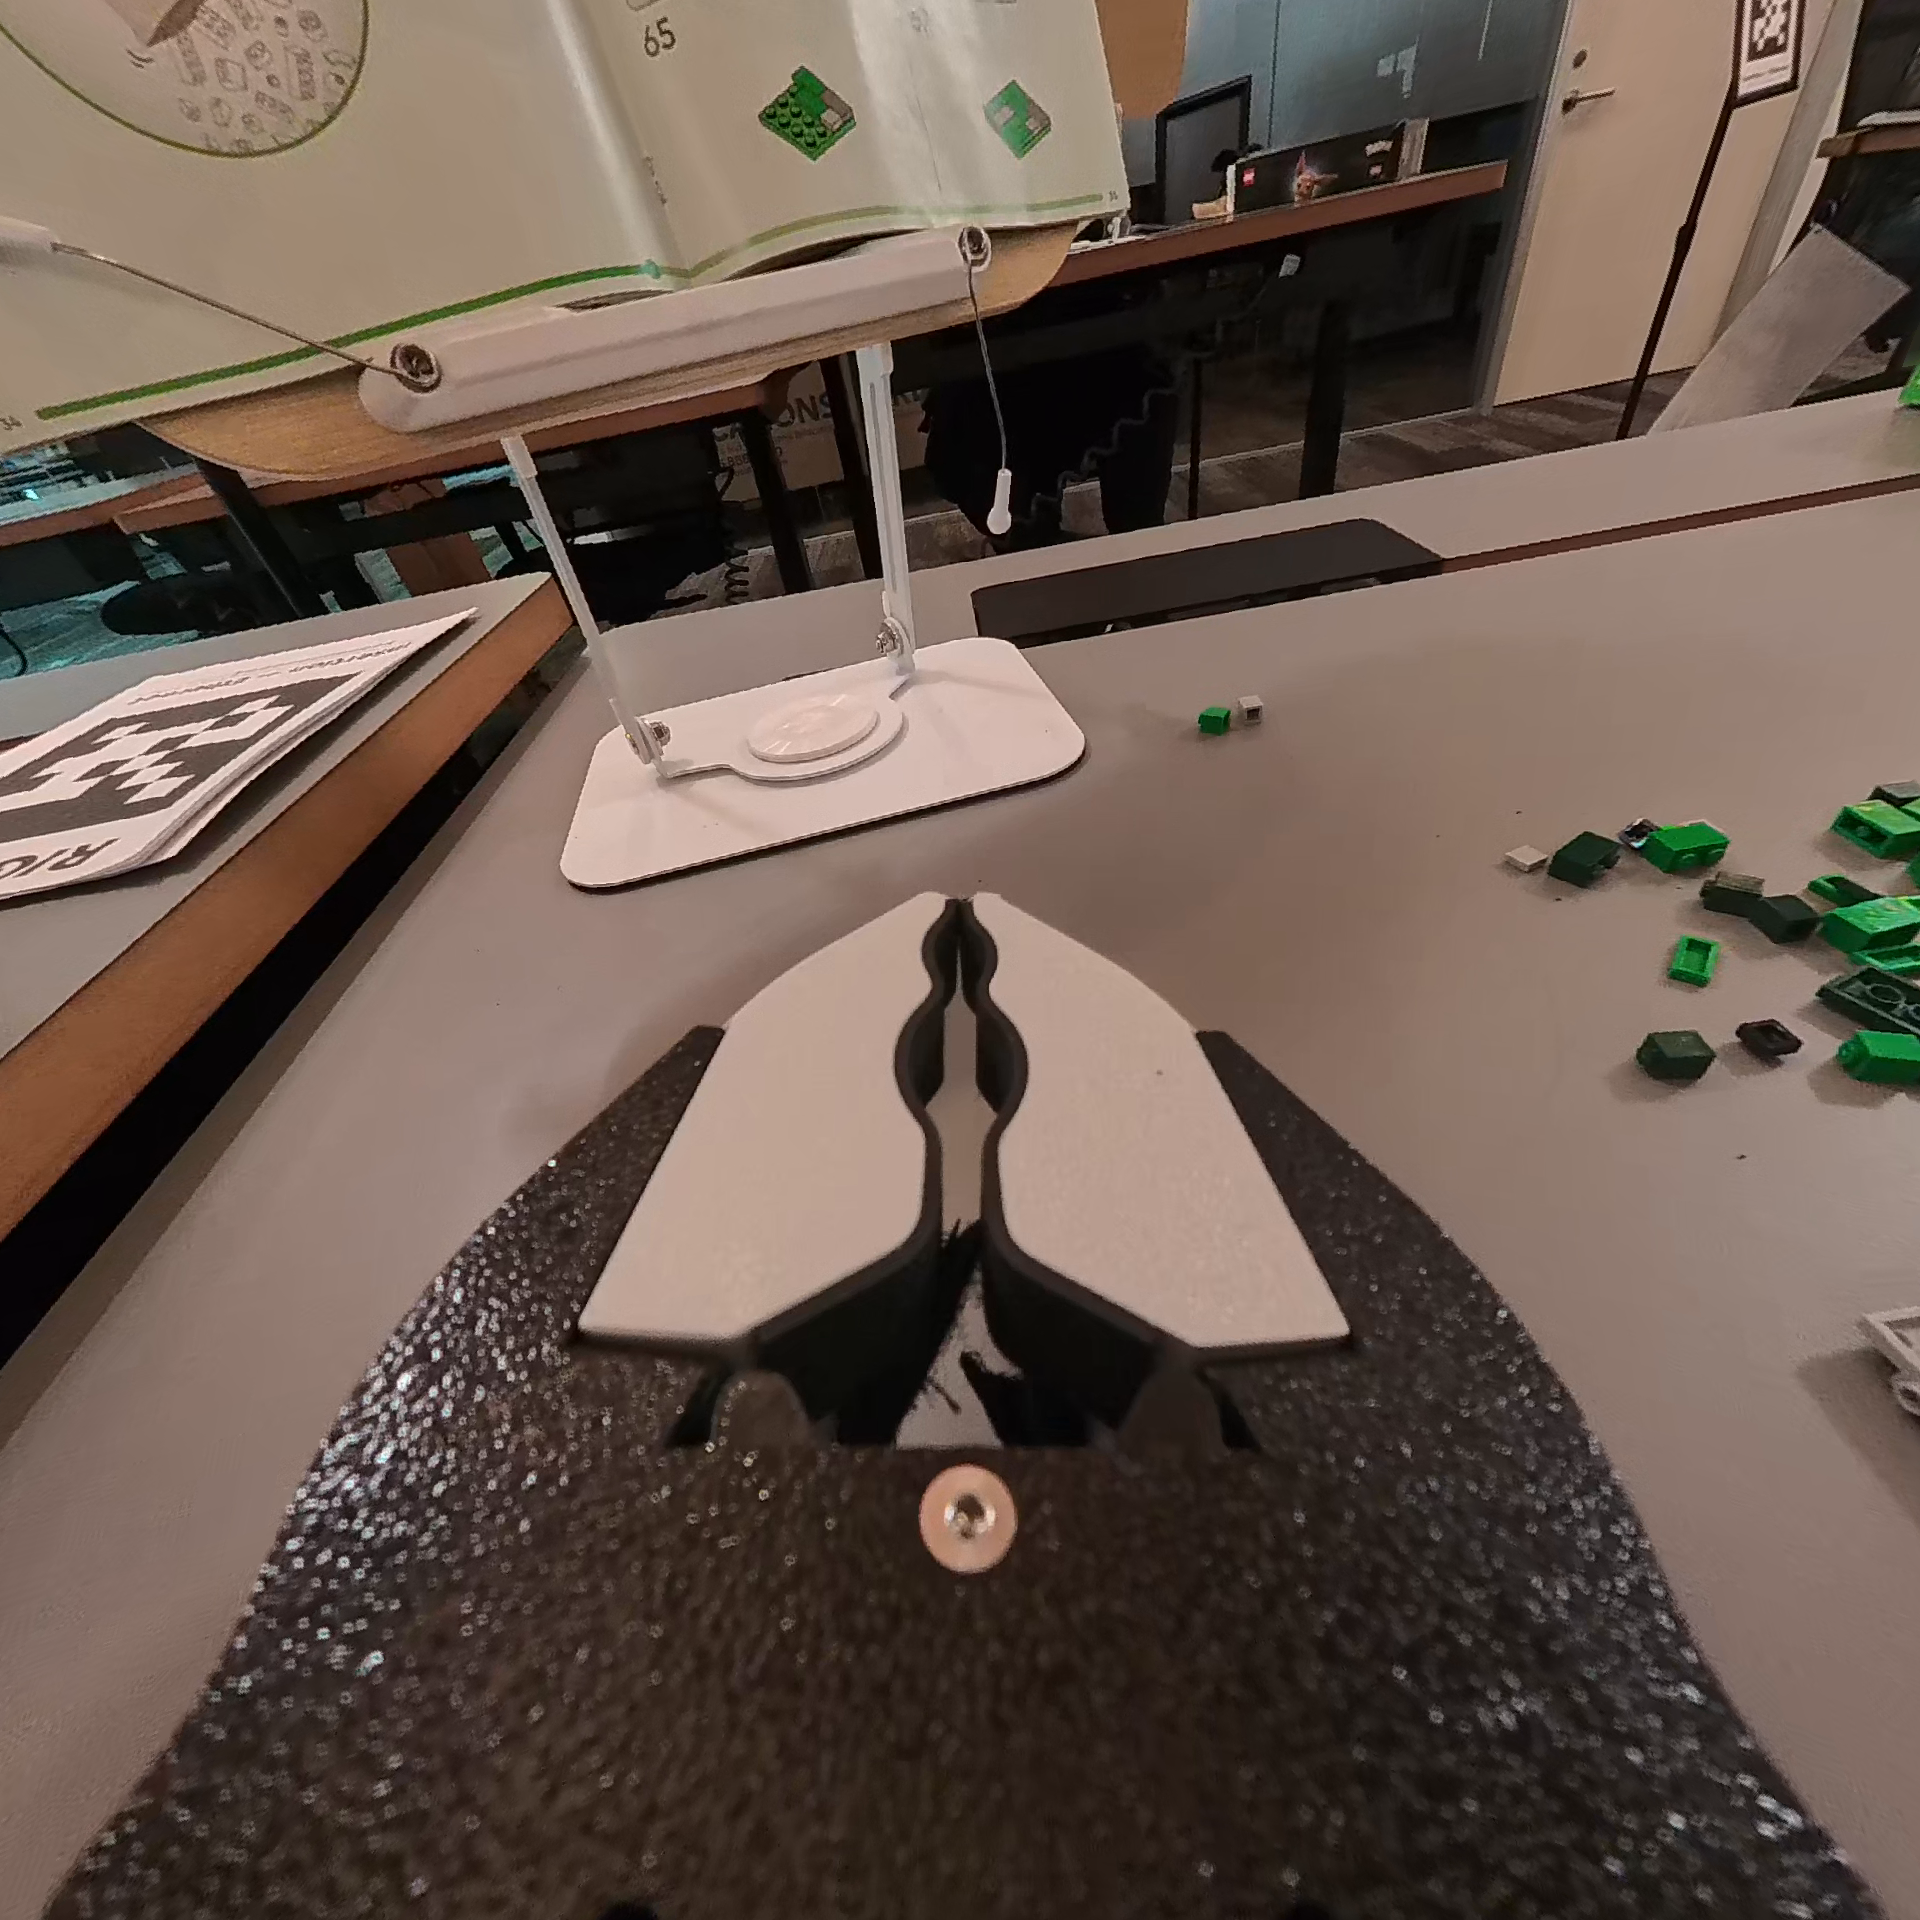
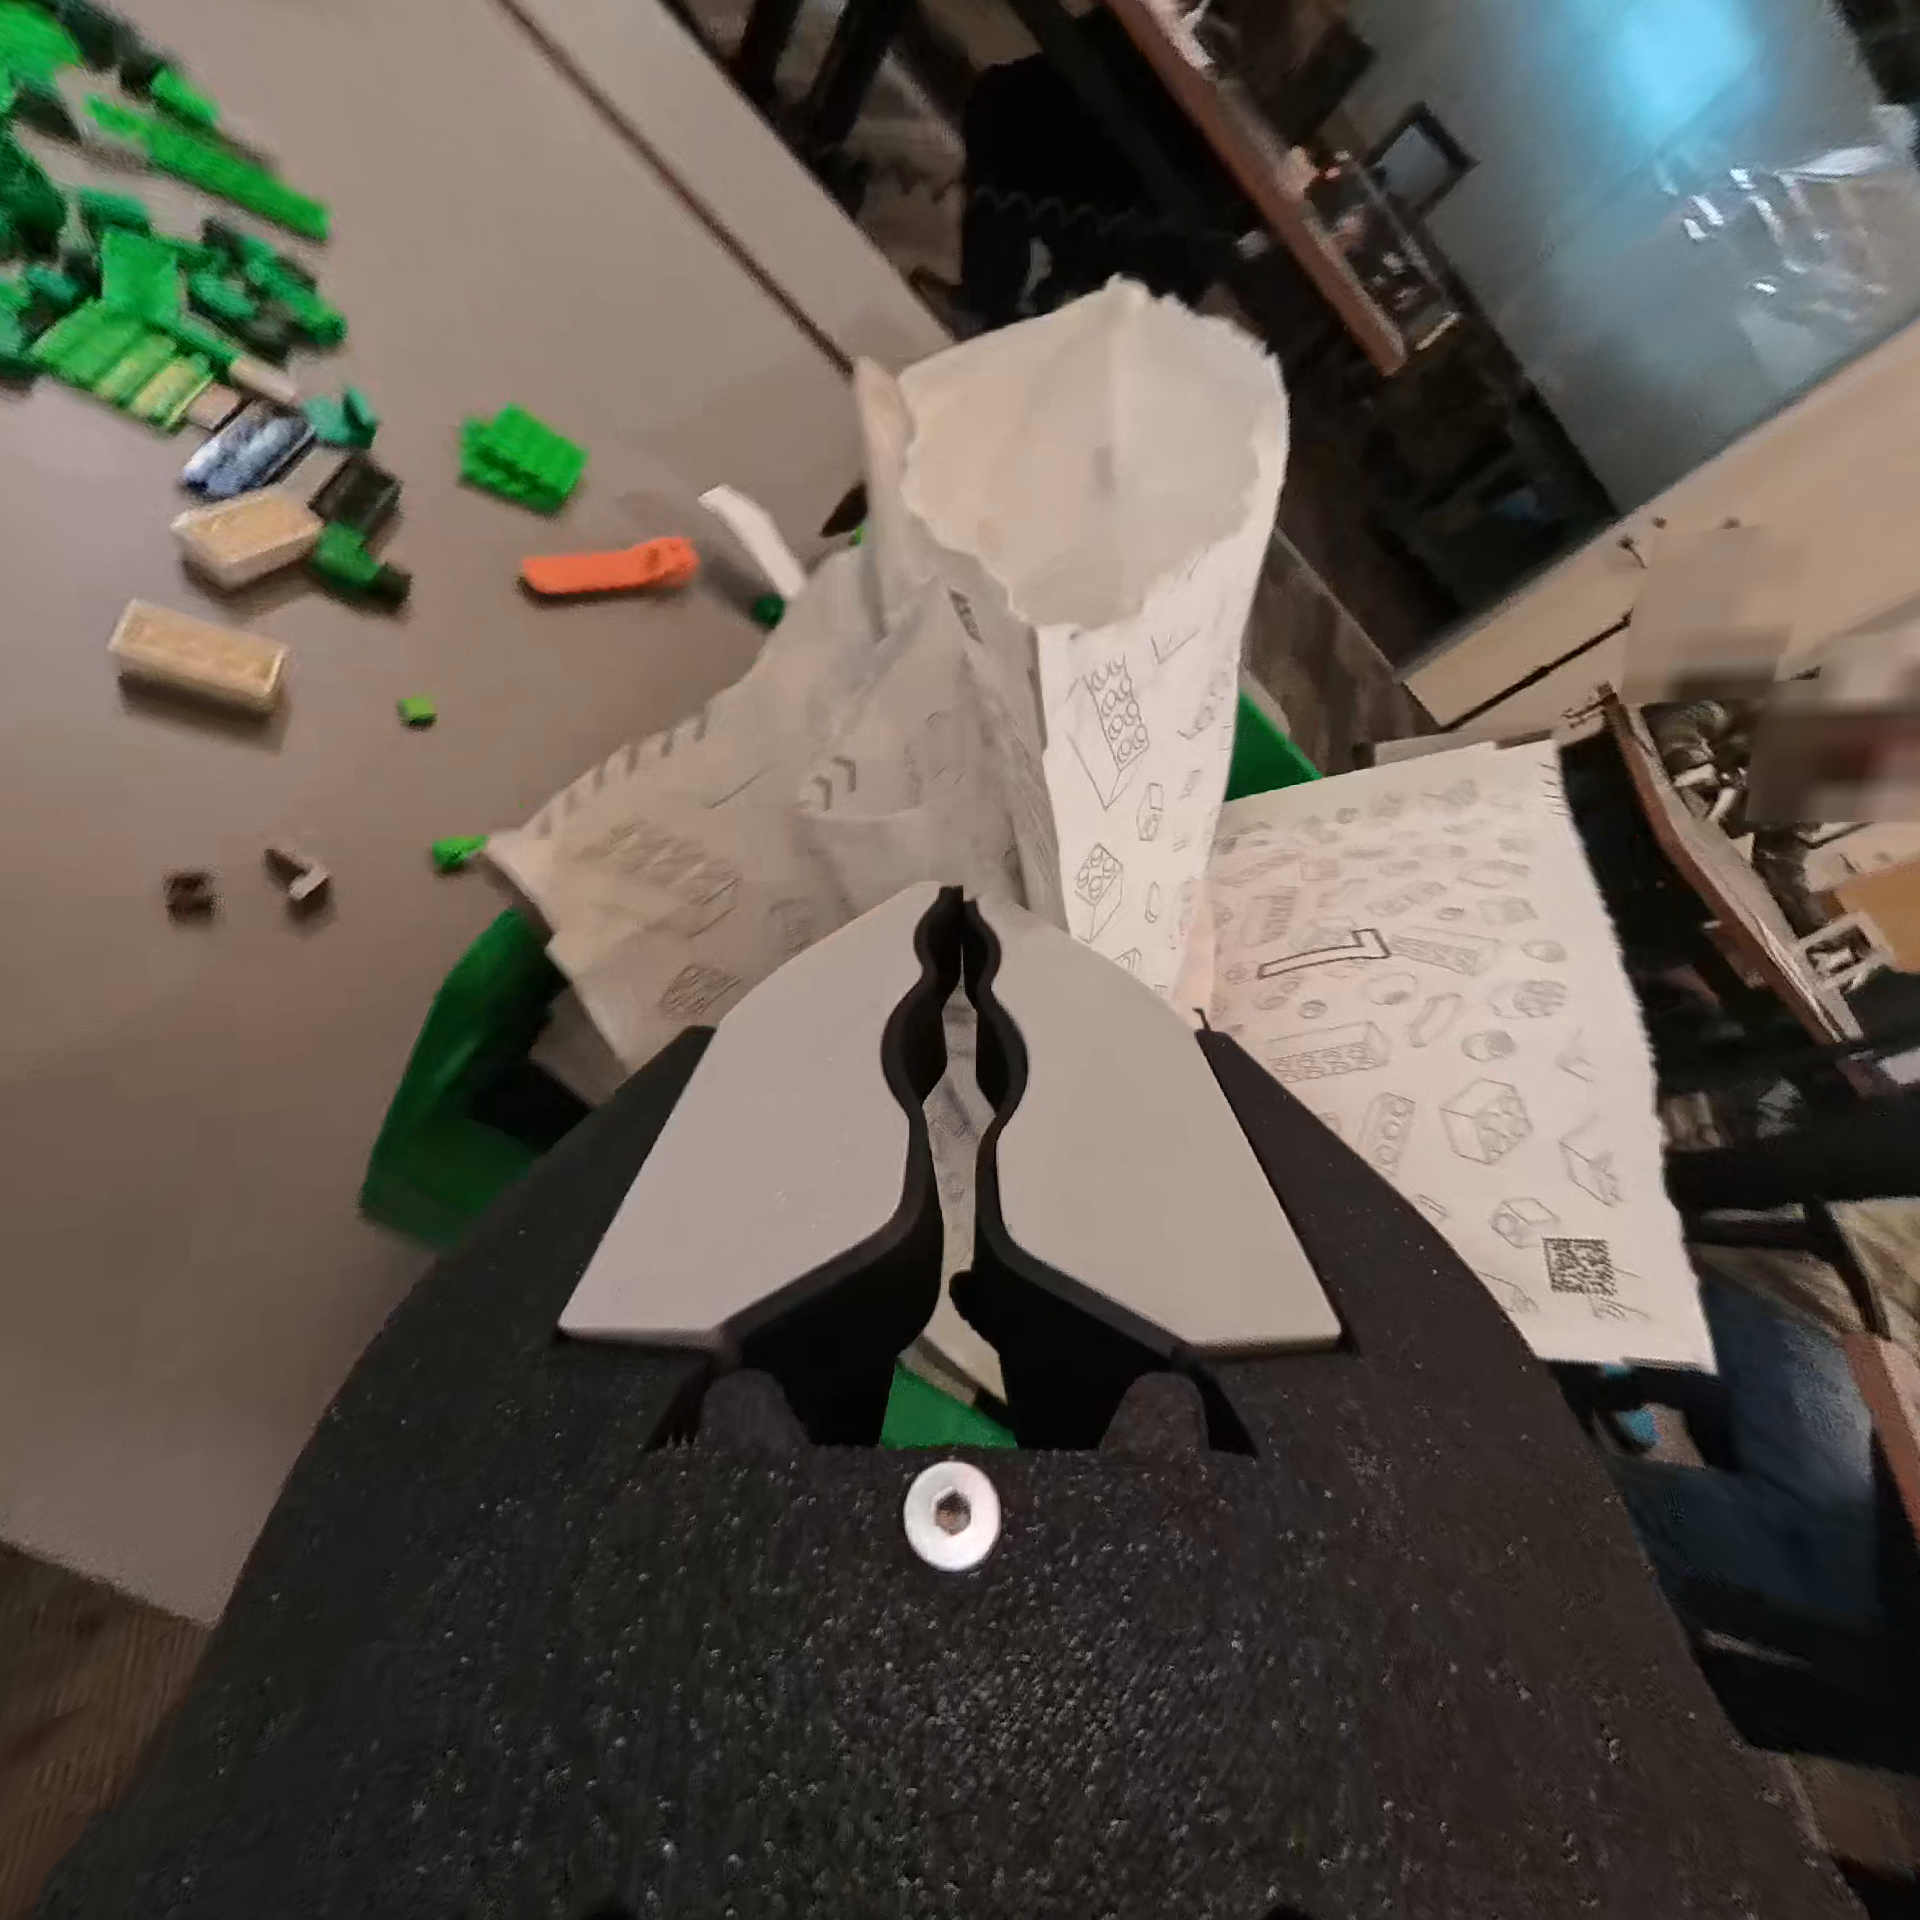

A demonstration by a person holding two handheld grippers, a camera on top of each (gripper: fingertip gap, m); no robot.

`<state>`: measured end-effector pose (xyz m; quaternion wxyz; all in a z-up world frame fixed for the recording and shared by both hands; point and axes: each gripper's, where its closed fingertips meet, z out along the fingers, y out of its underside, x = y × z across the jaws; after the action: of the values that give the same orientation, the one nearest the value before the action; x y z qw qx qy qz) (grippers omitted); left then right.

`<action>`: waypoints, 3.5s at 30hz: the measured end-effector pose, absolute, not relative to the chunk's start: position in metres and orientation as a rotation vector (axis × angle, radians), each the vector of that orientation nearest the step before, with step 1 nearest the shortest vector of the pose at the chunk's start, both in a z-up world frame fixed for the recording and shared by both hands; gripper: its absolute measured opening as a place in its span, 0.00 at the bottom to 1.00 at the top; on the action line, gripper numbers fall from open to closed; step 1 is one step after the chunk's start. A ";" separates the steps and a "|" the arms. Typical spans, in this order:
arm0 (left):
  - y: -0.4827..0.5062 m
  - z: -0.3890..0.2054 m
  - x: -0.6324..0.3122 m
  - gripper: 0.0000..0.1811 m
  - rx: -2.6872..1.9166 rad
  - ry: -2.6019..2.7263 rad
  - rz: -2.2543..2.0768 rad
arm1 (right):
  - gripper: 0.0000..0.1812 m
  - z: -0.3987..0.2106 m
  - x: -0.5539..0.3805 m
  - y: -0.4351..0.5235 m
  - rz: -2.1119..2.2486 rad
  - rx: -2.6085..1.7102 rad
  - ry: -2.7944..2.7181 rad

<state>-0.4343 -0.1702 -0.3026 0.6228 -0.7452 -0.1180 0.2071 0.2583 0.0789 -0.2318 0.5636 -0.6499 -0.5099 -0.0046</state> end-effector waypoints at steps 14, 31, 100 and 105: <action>-0.170 -0.304 -0.435 0.00 -1.717 -0.275 0.466 | 0.11 -0.232 0.264 0.068 -0.060 -1.464 -1.303; -0.170 -0.303 -0.435 0.00 -1.717 -0.278 0.469 | 0.01 -0.240 0.266 0.083 -0.200 -1.515 -1.338; -0.169 -0.305 -0.435 0.00 -1.730 -0.273 0.483 | 0.14 -0.247 0.265 0.024 0.078 -1.429 -1.336; -0.169 -0.305 -0.435 0.00 -1.732 -0.274 0.489 | 0.15 -0.264 0.264 0.022 0.019 -1.466 -1.428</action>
<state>-0.4353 -0.1690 -0.3053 0.6135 -0.7513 -0.1187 0.2122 0.2636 0.0217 -0.2641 0.5204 -0.6116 -0.5959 0.0078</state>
